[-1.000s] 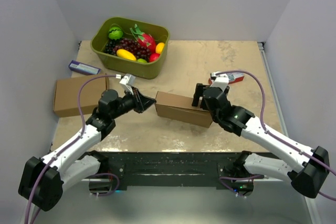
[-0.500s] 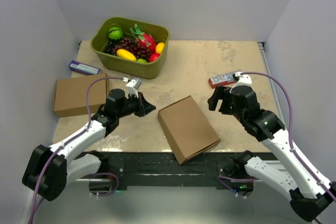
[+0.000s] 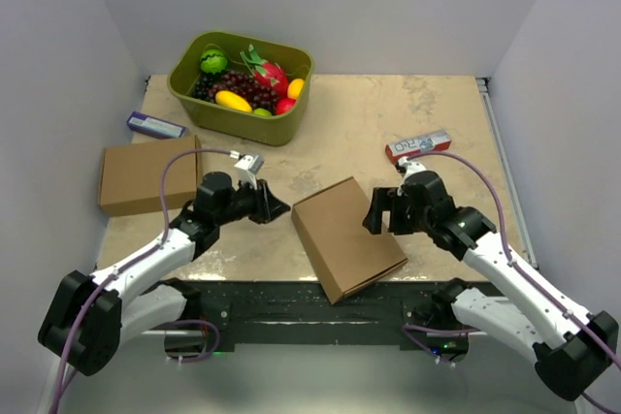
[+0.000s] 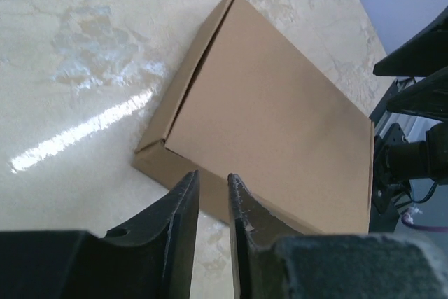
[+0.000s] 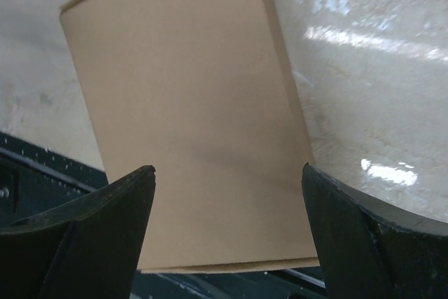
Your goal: Fold the paper box
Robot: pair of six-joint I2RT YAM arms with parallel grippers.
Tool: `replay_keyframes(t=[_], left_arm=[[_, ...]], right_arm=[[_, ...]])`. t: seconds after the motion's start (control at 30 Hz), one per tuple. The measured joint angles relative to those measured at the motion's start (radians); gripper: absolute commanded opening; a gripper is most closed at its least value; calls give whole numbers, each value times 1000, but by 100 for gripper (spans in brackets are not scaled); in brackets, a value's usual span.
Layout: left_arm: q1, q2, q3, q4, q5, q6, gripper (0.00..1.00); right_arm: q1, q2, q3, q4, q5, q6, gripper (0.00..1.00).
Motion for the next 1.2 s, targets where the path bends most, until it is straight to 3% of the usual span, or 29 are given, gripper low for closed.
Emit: replay_keyframes(t=[0.07,0.17,0.3,0.5,0.6,0.8,0.83,1.03,1.2], left_arm=[[-24,0,-37,13,-3,-1,35],[-52,32,-78,39,-2,-2,42],[-59,80,-101,98,13,-5,46],[-137,101,-134,193,21,-12,49],[-176,128,-171,252,24,-31,57],[-209,102,-238,269,-3,-45,89],[-209,83,-244,268,-18,-43,99],[-209,-10,-291,295,-113,-51,100],[-209,7,-335,364,-142,-58,97]], right_arm=[[39,23,-8,3,-10,-2,89],[201,88,-5,10,46,12,99],[285,169,2,6,118,59,99],[264,201,25,32,211,95,99],[195,249,41,51,223,85,99],[36,257,41,102,211,33,99],[31,266,41,117,195,24,99],[29,400,18,253,88,5,98],[28,486,10,371,29,15,91]])
